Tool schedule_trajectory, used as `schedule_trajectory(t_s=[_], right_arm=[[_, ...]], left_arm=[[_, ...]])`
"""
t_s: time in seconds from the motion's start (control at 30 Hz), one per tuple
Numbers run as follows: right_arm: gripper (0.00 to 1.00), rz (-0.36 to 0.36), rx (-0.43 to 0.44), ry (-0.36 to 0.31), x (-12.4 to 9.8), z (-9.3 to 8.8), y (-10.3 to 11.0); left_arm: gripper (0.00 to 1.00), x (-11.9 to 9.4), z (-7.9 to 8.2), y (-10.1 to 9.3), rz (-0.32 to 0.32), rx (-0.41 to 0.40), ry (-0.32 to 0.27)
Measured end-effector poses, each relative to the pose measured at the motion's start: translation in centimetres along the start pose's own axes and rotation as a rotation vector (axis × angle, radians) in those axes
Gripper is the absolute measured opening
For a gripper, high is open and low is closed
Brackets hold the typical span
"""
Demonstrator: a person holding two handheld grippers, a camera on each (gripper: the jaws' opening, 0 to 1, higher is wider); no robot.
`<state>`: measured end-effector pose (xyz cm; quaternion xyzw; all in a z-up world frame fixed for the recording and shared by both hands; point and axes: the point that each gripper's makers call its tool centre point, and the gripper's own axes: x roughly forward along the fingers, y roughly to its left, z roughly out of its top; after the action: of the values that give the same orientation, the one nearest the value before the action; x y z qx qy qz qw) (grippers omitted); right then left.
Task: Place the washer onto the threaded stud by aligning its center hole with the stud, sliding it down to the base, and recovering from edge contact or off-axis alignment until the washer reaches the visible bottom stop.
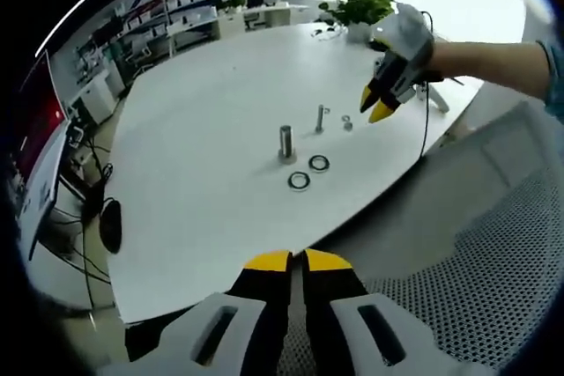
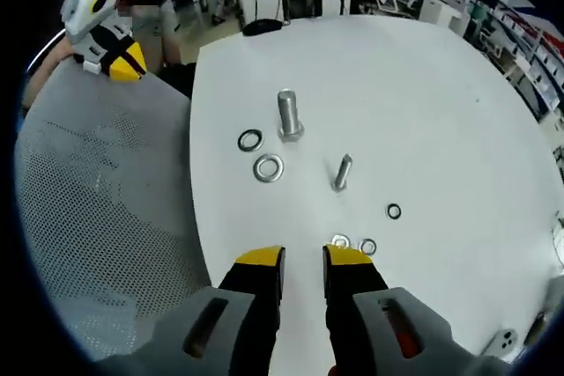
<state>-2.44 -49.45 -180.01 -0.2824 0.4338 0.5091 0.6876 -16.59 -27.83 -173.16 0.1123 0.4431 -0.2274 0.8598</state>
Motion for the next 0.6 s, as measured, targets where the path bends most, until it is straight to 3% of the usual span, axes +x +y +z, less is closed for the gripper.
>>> schedule_trajectory(t_s=[0.23, 0.6], right_arm=[[0.19, 0.019, 0.059, 0.017, 1.5, -0.4, -1.1], [0.18, -0.025, 0.008, 0.073, 3.6, -2.1, -3.0]], left_arm=[[0.02, 0.0, 0.0, 0.2, 0.007, -0.015, 0.003], [0.01, 0.1, 0.3, 0.3, 0.012, -0.021, -0.009]])
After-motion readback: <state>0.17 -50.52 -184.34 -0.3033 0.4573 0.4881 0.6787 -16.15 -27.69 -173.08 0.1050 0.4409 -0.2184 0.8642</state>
